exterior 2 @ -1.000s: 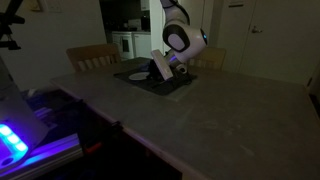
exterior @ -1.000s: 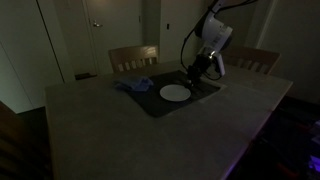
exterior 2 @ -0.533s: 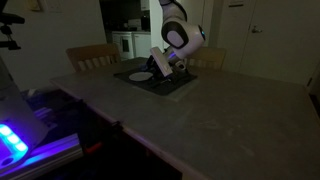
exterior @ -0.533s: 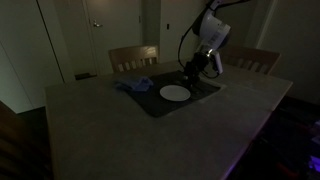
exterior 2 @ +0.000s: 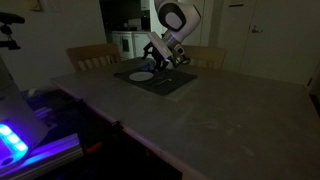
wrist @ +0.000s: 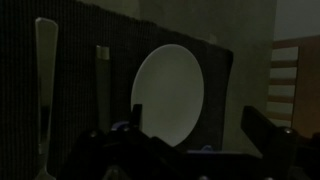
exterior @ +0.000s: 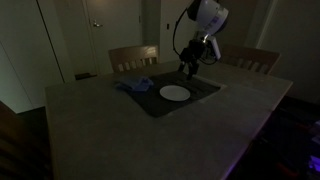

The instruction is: Move the plate to the left

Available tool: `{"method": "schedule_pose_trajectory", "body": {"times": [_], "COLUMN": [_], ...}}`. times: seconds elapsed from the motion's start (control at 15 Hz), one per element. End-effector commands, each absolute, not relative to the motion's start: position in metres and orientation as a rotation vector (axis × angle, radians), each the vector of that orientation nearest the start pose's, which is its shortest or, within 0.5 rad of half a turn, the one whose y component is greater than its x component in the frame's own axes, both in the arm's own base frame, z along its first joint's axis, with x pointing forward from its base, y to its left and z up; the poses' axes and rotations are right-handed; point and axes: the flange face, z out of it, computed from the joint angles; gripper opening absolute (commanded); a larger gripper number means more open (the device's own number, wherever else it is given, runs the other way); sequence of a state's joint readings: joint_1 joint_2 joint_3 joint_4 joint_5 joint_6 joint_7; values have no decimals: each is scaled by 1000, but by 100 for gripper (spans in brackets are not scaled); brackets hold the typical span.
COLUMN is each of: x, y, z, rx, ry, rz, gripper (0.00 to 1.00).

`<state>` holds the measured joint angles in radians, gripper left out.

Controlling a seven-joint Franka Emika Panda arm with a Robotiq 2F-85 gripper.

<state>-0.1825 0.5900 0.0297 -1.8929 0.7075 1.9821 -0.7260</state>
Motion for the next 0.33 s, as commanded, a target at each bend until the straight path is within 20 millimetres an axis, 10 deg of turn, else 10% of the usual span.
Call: {"method": "schedule_pose_trajectory", "body": {"times": [0.0,0.27], "x": [577,580], "y": [-43,-41], "z": [193,206], "rx": [-2493,-2547], "ry": [-131,-138], "rz": [284,317], "gripper": [100,100]}}
